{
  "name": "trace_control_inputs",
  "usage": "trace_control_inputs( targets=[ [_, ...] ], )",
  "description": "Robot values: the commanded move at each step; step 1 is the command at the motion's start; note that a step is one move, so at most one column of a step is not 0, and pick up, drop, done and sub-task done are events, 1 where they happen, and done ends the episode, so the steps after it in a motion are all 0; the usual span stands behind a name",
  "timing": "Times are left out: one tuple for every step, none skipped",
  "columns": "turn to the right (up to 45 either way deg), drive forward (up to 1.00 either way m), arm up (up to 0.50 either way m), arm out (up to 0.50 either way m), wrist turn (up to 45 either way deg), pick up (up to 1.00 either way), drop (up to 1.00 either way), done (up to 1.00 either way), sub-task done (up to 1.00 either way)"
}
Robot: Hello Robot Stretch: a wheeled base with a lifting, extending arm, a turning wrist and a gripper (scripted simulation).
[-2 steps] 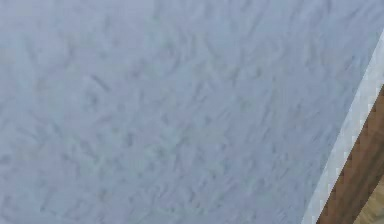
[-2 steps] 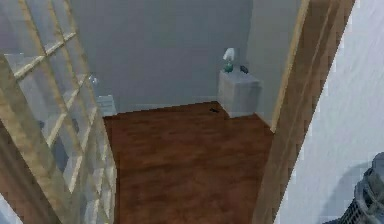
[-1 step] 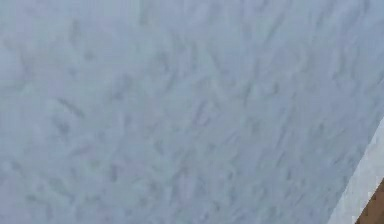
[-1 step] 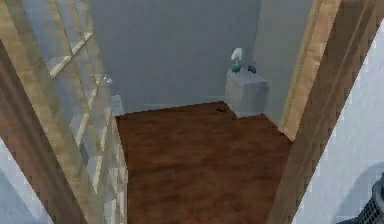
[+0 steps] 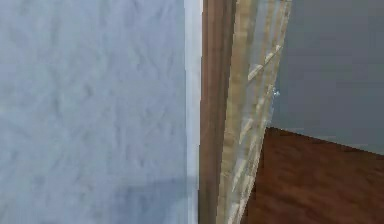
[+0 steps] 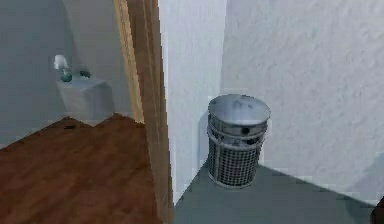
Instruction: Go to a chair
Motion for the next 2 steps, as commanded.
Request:
trace_control_inputs(
  targets=[
    [45.0,0.00,0.00,0.00,0.0,0.00,0.00,0.00,0.00],
    [45.0,0.00,0.00,0.00,0.0,0.00,0.00,0.00,0.00]
  ],
)
